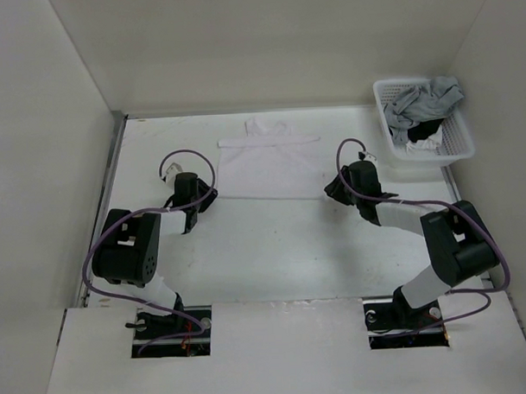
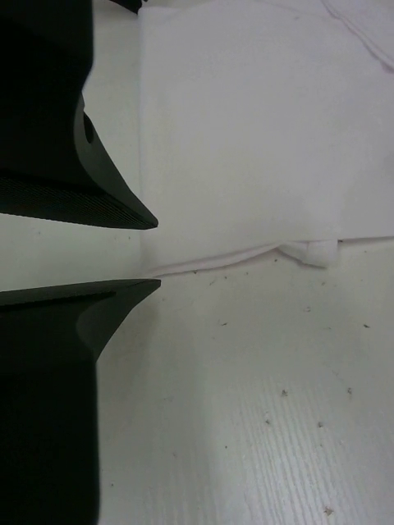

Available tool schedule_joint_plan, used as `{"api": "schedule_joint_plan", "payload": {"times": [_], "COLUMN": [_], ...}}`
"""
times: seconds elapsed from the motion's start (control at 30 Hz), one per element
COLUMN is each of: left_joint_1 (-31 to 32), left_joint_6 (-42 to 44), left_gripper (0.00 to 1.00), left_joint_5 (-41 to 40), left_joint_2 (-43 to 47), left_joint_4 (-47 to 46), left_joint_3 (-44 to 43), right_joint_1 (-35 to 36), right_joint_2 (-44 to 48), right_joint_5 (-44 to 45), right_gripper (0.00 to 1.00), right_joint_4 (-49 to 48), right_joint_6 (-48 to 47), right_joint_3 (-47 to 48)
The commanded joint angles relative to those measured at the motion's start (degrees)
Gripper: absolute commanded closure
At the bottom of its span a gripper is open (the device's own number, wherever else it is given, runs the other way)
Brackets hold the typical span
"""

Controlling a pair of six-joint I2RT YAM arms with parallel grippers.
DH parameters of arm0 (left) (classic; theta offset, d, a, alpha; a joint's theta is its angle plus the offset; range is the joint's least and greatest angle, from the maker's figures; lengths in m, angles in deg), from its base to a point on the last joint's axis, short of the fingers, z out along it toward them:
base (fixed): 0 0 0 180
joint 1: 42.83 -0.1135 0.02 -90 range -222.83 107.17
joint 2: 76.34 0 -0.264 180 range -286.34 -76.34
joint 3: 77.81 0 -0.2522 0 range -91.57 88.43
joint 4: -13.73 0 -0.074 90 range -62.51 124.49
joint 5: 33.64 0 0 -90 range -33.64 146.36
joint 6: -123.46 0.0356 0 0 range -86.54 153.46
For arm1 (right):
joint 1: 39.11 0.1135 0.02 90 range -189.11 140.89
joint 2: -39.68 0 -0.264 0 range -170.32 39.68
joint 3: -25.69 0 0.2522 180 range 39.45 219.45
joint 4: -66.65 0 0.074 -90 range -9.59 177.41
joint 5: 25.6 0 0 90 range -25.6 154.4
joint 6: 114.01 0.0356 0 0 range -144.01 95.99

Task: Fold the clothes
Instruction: Fold the tank top

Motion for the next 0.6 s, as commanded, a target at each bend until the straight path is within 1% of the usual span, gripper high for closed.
{"api": "schedule_joint_plan", "payload": {"times": [0.0,0.07,0.2,0.3,0.4,0.57], "left_joint_1": [-0.2,0.1,1.1,1.1,0.9,1.0], "left_joint_6": [-2.4,-2.9,-3.0,-2.7,-2.6,-2.2], "left_gripper": [0.70,0.70,0.70,0.74,0.78,0.85], "left_joint_5": [3.3,3.6,4.1,3.8,3.7,3.5], "left_joint_2": [-1.7,-2.4,-2.5,-2.1,-2.0,-1.9], "left_joint_4": [-4.0,-4.5,-4.4,-4.0,-3.6,-3.6], "left_joint_3": [-0.1,-0.2,-0.5,-0.1,0.3,0.3], "right_joint_1": [-0.1,-0.1,-0.1,-0.1,0.2,0.4], "right_joint_2": [1.1,0.1,-1.0,-1.4,-2.8,-4.0], "right_joint_5": [0.6,0.2,0.0,-0.1,-0.6,-1.1], "right_gripper": [0.62,0.59,0.57,0.57,0.59,0.61], "right_joint_4": [-5.5,-5.1,-4.8,-4.6,-3.0,-2.5], "right_joint_6": [1.2,1.8,3.3,3.9,3.9,4.7], "right_joint_3": [-1.0,-1.2,-2.1,-2.1,-0.7,0.3]}}
